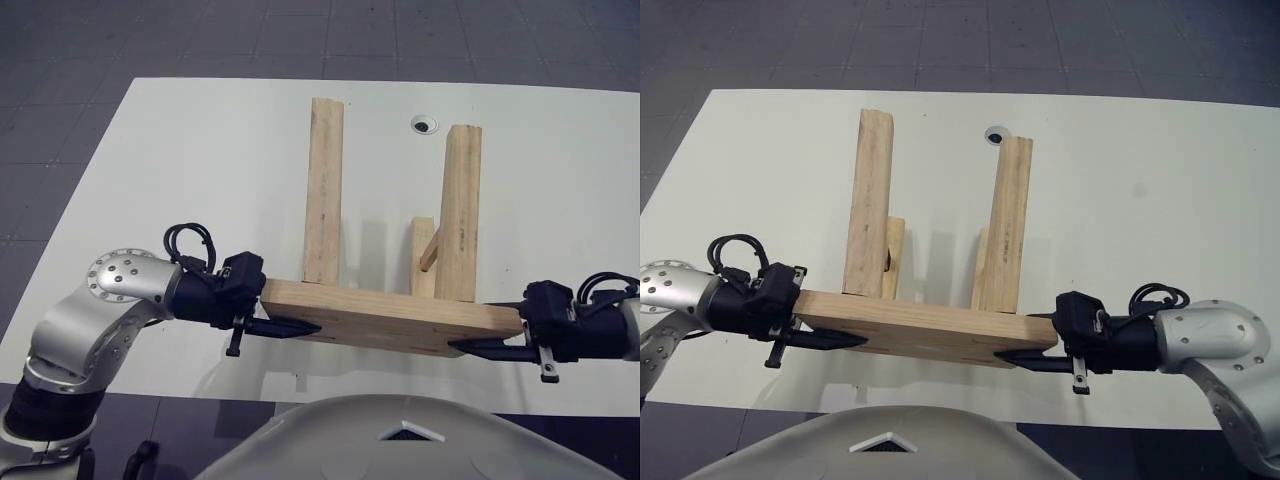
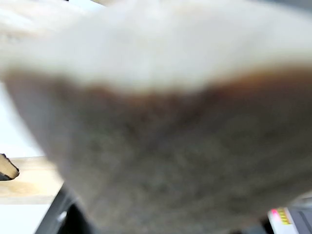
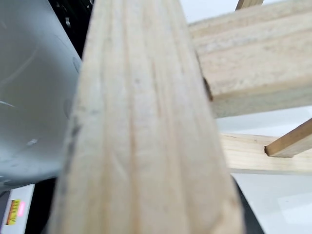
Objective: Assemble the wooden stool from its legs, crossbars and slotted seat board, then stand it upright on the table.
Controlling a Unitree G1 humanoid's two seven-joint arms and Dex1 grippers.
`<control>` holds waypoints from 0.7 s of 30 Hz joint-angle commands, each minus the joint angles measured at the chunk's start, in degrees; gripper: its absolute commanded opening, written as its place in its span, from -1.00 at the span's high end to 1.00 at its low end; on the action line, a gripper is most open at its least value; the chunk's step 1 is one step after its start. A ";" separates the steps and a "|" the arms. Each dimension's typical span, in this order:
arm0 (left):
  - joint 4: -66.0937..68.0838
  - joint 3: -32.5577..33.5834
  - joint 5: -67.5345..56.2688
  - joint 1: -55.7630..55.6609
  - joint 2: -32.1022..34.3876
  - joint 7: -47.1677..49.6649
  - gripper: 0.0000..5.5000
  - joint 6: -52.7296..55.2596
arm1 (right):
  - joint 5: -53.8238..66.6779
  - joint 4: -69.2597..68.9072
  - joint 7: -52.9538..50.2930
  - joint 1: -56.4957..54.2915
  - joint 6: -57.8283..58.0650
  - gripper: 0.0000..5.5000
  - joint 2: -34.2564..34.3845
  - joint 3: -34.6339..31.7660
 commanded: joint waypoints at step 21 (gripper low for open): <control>14.88 -10.11 -58.24 -16.46 9.89 15.03 0.51 38.72 | 66.62 20.72 -13.72 -20.77 32.56 0.50 -21.75 14.52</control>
